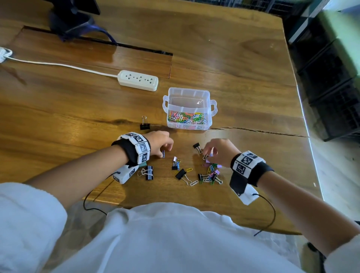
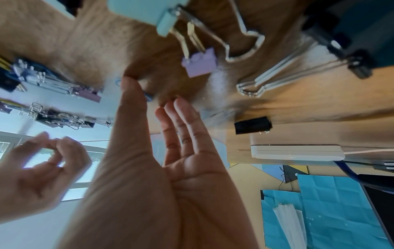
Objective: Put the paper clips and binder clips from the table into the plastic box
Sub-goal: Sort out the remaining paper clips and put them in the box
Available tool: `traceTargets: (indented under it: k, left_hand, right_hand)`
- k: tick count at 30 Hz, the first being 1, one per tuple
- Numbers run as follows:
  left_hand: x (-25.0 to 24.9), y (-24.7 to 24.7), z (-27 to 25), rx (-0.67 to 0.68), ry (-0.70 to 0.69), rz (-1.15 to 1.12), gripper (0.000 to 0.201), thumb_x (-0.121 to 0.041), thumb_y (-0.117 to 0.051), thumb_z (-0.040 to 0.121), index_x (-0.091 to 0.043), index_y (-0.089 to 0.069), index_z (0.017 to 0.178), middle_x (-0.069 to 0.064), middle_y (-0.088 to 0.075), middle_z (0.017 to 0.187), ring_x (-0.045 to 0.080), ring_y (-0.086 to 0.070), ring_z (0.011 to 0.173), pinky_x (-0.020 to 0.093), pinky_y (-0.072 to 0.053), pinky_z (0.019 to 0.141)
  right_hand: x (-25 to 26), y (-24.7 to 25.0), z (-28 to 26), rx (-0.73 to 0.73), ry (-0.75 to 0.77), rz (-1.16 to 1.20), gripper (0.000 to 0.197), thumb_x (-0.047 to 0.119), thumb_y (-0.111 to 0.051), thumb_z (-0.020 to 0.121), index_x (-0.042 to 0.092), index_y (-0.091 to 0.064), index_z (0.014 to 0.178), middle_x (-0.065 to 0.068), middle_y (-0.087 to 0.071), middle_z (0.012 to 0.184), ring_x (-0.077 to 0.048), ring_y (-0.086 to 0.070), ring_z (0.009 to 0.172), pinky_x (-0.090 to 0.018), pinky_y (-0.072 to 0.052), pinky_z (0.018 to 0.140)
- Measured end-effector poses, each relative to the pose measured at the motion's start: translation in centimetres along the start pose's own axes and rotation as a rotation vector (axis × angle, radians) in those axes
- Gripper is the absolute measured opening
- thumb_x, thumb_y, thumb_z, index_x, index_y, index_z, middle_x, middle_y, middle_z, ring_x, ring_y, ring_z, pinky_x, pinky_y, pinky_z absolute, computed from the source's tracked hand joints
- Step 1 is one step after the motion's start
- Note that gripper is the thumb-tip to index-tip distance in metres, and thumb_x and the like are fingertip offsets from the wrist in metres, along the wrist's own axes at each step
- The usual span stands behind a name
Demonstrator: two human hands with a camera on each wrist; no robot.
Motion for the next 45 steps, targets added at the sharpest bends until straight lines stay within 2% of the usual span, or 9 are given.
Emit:
traceTargets:
  k: [3, 8, 13, 18, 22, 26, 30, 37, 45]
  left_hand:
    - [0.0, 0.0, 0.0, 0.003, -0.01, 0.025, 0.018, -0.017, -0.073, 0.079, -0.016, -0.067, 0.096, -0.005, -0.046, 0.093, 0.011, -0.045, 0.085, 0.02, -0.034, 0.057]
    - [0.1, -0.3, -0.3, 0.025, 0.011, 0.041, 0.014, -0.021, -0.07, 0.082, -0.012, -0.068, 0.092, -0.004, -0.047, 0.092, 0.011, -0.047, 0.086, 0.026, -0.038, 0.071]
    - [-0.5, -0.3, -0.7, 0.013, 0.017, -0.034, 0.014, -0.021, -0.064, 0.087, -0.009, -0.065, 0.094, 0.002, -0.062, 0.094, 0.015, -0.052, 0.086, 0.024, -0.038, 0.076]
    - [-3.4, -0.1, -1.0, -0.063, -0.092, -0.215, 0.011, -0.01, -0.06, 0.089, -0.011, -0.055, 0.099, 0.005, -0.068, 0.094, 0.015, -0.057, 0.079, 0.027, -0.043, 0.071]
    - [-5.5, -0.2, -1.0, -0.112, -0.188, -0.162, 0.011, -0.006, -0.052, 0.092, -0.011, -0.062, 0.094, 0.005, -0.065, 0.099, 0.018, -0.057, 0.086, 0.033, -0.049, 0.079]
    - [-6.2, -1.2, -0.9, -0.021, -0.198, -0.002, 0.014, -0.015, -0.055, 0.092, -0.014, -0.066, 0.101, 0.002, -0.06, 0.109, 0.02, -0.057, 0.101, 0.029, -0.044, 0.082]
    - [-6.6, -2.2, -1.1, 0.035, -0.205, 0.072, 0.029, -0.029, -0.064, 0.086, -0.017, -0.061, 0.112, -0.001, -0.055, 0.119, 0.017, -0.051, 0.111, 0.033, -0.044, 0.092]
    - [-6.2, -2.1, -1.2, 0.062, -0.186, 0.158, 0.034, -0.024, -0.066, 0.085, -0.019, -0.058, 0.118, -0.001, -0.052, 0.123, 0.018, -0.047, 0.115, 0.035, -0.046, 0.095]
    - [-5.7, -1.7, -1.4, 0.029, -0.178, 0.154, 0.028, -0.024, -0.063, 0.087, -0.018, -0.06, 0.114, 0.0, -0.053, 0.118, 0.018, -0.049, 0.11, 0.033, -0.048, 0.09]
  right_hand:
    - [-0.4, -1.2, -1.7, 0.053, 0.036, -0.053, 0.012, 0.014, -0.065, 0.081, 0.021, -0.068, 0.091, 0.012, -0.054, 0.084, 0.001, -0.047, 0.067, -0.005, -0.033, 0.059]
    - [-1.4, -2.3, -3.2, 0.095, 0.03, -0.076, 0.017, 0.029, -0.071, 0.078, 0.023, -0.069, 0.094, 0.008, -0.058, 0.089, -0.008, -0.053, 0.078, -0.018, -0.041, 0.07]
    - [-1.8, -3.4, -4.0, 0.123, 0.056, -0.084, 0.033, 0.03, -0.075, 0.072, 0.018, -0.064, 0.101, 0.006, -0.049, 0.091, -0.012, -0.046, 0.078, -0.019, -0.037, 0.065]
    - [-2.5, -3.8, -4.3, 0.102, 0.065, -0.129, 0.022, 0.021, -0.066, 0.08, 0.015, -0.064, 0.101, 0.008, -0.047, 0.091, -0.008, -0.046, 0.077, -0.01, -0.033, 0.059]
    - [-3.8, -3.1, -4.3, 0.089, 0.018, -0.131, 0.021, 0.022, -0.065, 0.081, 0.017, -0.064, 0.101, 0.007, -0.05, 0.09, -0.009, -0.048, 0.076, -0.011, -0.035, 0.061]
    - [-4.5, -2.5, -4.2, 0.047, -0.014, -0.154, 0.024, 0.028, -0.066, 0.078, 0.021, -0.063, 0.101, 0.008, -0.048, 0.091, -0.011, -0.049, 0.078, -0.016, -0.037, 0.065]
    - [-3.5, -2.9, -4.0, 0.059, 0.044, -0.114, 0.033, 0.025, -0.069, 0.076, 0.02, -0.06, 0.107, 0.007, -0.048, 0.101, -0.012, -0.05, 0.089, -0.017, -0.042, 0.07]
    - [-2.0, -4.2, -3.3, 0.156, 0.089, -0.178, 0.071, 0.025, -0.076, 0.07, 0.025, -0.044, 0.134, 0.002, -0.039, 0.137, -0.021, -0.047, 0.118, -0.034, -0.047, 0.096]
    - [-1.2, -3.4, -2.8, 0.147, 0.128, -0.166, 0.041, 0.021, -0.071, 0.077, 0.018, -0.059, 0.116, 0.001, -0.054, 0.121, -0.019, -0.053, 0.109, -0.02, -0.037, 0.084]
Point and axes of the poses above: each hand's wrist, its own z-axis towards the middle knuckle, its own y-axis out of the back of the hand, x = y × z, the point moved 6 cm from there along z, towards the middle knuckle
